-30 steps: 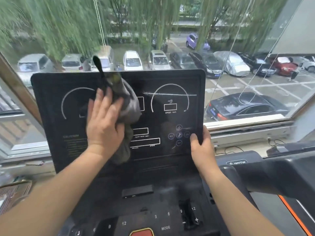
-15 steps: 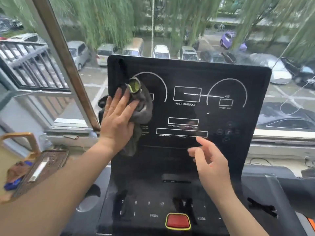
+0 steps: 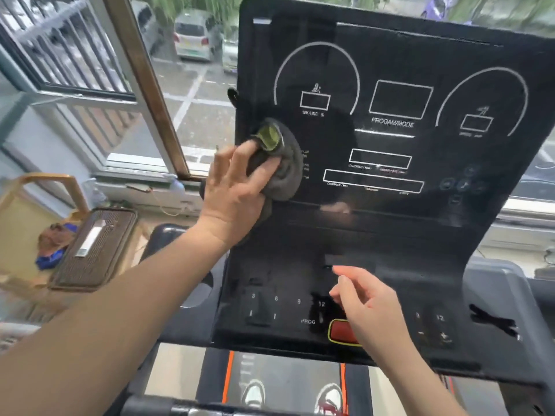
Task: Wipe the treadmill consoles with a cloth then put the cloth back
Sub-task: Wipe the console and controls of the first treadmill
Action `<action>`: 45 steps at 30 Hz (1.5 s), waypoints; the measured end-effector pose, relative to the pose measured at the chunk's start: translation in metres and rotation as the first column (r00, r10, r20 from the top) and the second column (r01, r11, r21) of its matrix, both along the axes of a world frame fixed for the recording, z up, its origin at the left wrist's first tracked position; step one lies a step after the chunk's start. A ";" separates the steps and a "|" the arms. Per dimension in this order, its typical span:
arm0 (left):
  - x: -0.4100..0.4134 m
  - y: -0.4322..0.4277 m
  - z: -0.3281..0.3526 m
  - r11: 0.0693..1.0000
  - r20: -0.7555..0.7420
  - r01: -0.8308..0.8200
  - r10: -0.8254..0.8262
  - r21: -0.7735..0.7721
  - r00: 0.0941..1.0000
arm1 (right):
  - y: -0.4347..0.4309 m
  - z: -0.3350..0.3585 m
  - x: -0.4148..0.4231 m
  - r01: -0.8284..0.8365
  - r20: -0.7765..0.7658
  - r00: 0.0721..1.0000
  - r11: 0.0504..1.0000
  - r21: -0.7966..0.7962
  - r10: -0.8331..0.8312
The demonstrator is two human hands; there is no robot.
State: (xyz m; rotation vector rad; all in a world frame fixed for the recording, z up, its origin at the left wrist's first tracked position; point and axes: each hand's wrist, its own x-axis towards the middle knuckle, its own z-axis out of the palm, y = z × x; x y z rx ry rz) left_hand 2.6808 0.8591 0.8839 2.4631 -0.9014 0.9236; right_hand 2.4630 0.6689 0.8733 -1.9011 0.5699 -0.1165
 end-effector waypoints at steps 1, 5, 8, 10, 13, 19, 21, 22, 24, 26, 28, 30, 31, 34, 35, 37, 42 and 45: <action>-0.010 0.003 -0.014 0.998 -0.039 0.052 -0.051 0.020 0.998 | 0.000 -0.005 -0.005 -0.019 -0.005 1.000 0.997 -0.077 0.019; -0.054 0.032 -0.078 0.968 -0.392 0.252 -0.228 0.011 0.891 | 0.003 -0.031 -0.018 -0.248 -0.109 0.969 0.834 -0.493 0.224; -0.081 0.040 -0.096 0.977 -0.582 0.212 -0.176 -0.007 0.794 | 0.009 -0.042 -0.018 -0.509 -0.320 0.860 0.699 -0.501 0.397; -0.094 0.035 -0.093 0.985 -0.618 0.174 -0.128 0.015 0.776 | 0.013 -0.044 -0.012 -0.639 -0.450 0.768 0.583 -0.501 0.455; -0.118 0.043 -0.095 0.988 -0.613 0.147 -0.082 0.056 0.786 | 0.015 -0.045 -0.004 -0.651 -0.506 0.758 0.528 -0.546 0.411; -0.152 0.043 -0.099 0.991 -0.596 -0.050 0.114 0.122 0.795 | 0.012 -0.058 -0.008 -0.576 -0.438 0.816 0.596 -0.559 0.377; -0.155 0.010 -0.094 0.981 -0.626 -0.066 0.168 0.183 0.762 | 0.010 -0.059 -0.008 -0.566 -0.434 0.822 0.617 -0.547 0.370; -0.160 -0.006 -0.090 0.978 -0.630 -0.040 0.163 0.204 0.759 | 0.010 -0.059 -0.009 -0.562 -0.432 0.824 0.618 -0.550 0.365; -0.168 -0.025 -0.086 0.974 -0.606 0.044 0.103 0.223 0.789 | 0.010 -0.059 -0.010 -0.537 -0.415 0.841 0.633 -0.557 0.348; -0.163 -0.017 -0.086 0.973 -0.589 0.103 0.038 0.204 0.808 | 0.011 -0.058 -0.009 -0.515 -0.389 0.855 0.658 -0.550 0.344; -0.151 0.009 -0.090 0.977 -0.575 0.086 0.044 0.197 0.817 | 0.011 -0.058 -0.009 -0.528 -0.400 0.847 0.646 -0.551 0.352; -0.135 0.040 -0.095 0.982 -0.555 -0.061 0.152 0.179 0.818 | 0.011 -0.057 -0.009 -0.537 -0.411 0.841 0.637 -0.553 0.353; -0.128 0.051 -0.097 0.974 -0.549 -0.142 0.218 0.177 0.807 | 0.011 -0.057 -0.008 -0.533 -0.404 0.843 0.640 -0.553 0.354; -0.121 0.047 -0.101 0.956 -0.550 -0.223 0.292 0.191 0.782 | 0.010 -0.058 -0.009 -0.527 -0.395 0.847 0.650 -0.548 0.355; -0.124 0.036 -0.099 0.960 -0.571 -0.196 0.275 0.197 0.773 | 0.010 -0.058 -0.009 -0.530 -0.397 0.846 0.645 -0.550 0.357; -0.136 0.009 -0.095 0.962 -0.619 -0.104 0.243 0.252 0.747 | 0.009 -0.059 -0.009 -0.526 -0.388 0.849 0.642 -0.558 0.359; -0.158 -0.011 -0.103 0.951 -0.594 0.245 -0.087 0.190 0.799 | 0.008 -0.063 -0.008 -0.492 -0.345 0.870 0.654 -0.575 0.351; -0.144 0.019 -0.104 0.959 -0.595 0.259 -0.142 0.115 0.791 | 0.008 -0.061 -0.007 -0.500 -0.337 0.866 0.640 -0.584 0.369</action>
